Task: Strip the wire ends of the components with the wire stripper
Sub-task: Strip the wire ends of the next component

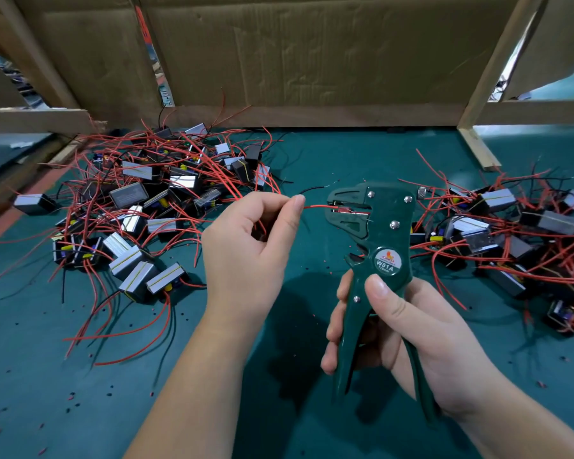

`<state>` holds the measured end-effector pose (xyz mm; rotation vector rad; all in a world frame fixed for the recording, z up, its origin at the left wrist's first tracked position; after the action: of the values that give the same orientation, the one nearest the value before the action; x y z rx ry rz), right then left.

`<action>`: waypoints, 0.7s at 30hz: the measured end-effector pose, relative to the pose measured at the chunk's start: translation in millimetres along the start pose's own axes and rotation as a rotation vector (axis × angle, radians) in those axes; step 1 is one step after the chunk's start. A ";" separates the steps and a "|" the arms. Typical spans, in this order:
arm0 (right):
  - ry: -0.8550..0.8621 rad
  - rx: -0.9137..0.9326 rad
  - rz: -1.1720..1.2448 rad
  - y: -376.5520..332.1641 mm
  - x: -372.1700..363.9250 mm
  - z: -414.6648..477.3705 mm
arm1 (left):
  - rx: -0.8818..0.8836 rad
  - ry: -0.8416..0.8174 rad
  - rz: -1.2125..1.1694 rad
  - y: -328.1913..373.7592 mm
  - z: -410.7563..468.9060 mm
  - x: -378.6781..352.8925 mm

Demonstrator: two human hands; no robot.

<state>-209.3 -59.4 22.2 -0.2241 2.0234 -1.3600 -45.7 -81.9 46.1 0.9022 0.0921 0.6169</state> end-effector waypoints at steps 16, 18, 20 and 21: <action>-0.097 -0.070 0.096 0.6 -1.0 0.0 | 0.205 -0.007 -0.346 0.3 1.1 -5.8; -0.130 -0.073 0.101 1.5 -2.5 -1.1 | 0.229 0.015 -0.345 -0.5 0.8 -7.3; -0.156 -0.069 0.120 1.9 -4.0 -1.8 | 0.203 0.033 -0.307 0.6 0.7 -6.5; -0.162 -0.065 0.132 2.1 -4.2 -2.0 | 0.176 0.046 -0.271 0.9 0.6 -5.0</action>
<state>-206.9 -54.9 22.7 -0.2178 1.9140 -1.1585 -50.1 -84.6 46.2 1.0249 0.3087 0.3801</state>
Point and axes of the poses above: each hand's wrist, its own z-axis towards the middle knuckle, its own x-axis out of the back of the hand, y = z × x, the point moved 3 cm from there along z, towards the middle knuckle, and after that the axes turned 7 degrees about -x, right-handed, at the moved point
